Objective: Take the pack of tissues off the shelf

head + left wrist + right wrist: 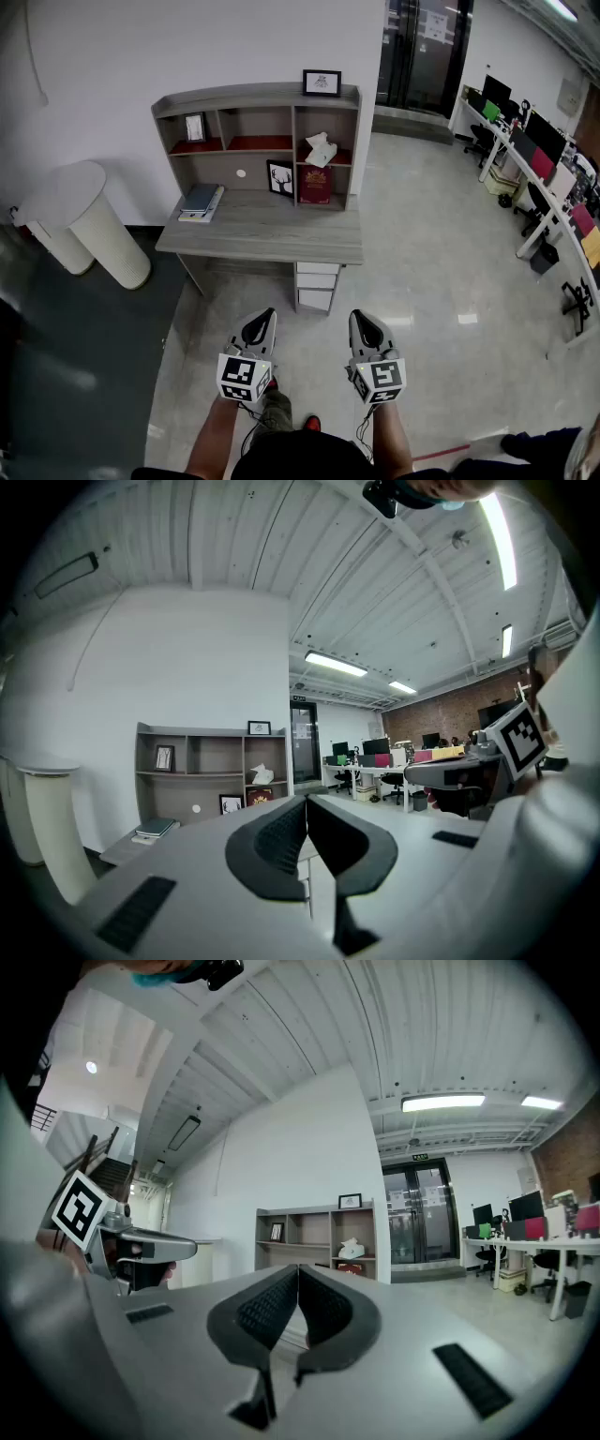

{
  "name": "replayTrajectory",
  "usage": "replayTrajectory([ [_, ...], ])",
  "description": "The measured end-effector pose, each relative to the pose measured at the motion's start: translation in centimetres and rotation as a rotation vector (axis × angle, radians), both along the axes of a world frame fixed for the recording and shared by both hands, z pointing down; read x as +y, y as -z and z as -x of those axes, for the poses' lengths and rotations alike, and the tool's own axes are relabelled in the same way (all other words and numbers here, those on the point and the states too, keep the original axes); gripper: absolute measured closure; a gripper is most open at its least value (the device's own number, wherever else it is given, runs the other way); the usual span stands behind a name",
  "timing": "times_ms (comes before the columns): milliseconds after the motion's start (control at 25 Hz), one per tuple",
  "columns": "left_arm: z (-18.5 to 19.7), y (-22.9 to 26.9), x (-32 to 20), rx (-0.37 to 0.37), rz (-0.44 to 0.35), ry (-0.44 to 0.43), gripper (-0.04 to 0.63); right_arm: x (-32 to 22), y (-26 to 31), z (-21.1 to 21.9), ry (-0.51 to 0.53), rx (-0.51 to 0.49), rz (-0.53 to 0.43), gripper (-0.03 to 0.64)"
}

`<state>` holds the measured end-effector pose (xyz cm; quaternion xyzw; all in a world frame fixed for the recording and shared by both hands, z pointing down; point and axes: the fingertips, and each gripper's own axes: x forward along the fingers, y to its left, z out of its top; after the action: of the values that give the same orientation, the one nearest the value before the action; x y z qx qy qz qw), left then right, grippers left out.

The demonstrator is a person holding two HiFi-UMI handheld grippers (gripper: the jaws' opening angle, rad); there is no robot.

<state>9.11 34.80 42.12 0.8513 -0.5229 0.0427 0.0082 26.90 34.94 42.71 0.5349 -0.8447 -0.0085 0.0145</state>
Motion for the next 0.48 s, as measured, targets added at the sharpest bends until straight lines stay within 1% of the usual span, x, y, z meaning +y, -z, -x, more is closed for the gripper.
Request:
replayTrajectory([
  [280,-0.1,-0.4,-1.6,0.006,0.008,-0.005,0.588,-1.6,-0.1,-0.1,-0.007,-0.012,-0.002,0.589],
  [480,0.1,-0.4,-3.6,0.006,0.01,-0.005,0.588,-3.8,0.0,-0.3,-0.019,-0.032,0.002,0.589],
])
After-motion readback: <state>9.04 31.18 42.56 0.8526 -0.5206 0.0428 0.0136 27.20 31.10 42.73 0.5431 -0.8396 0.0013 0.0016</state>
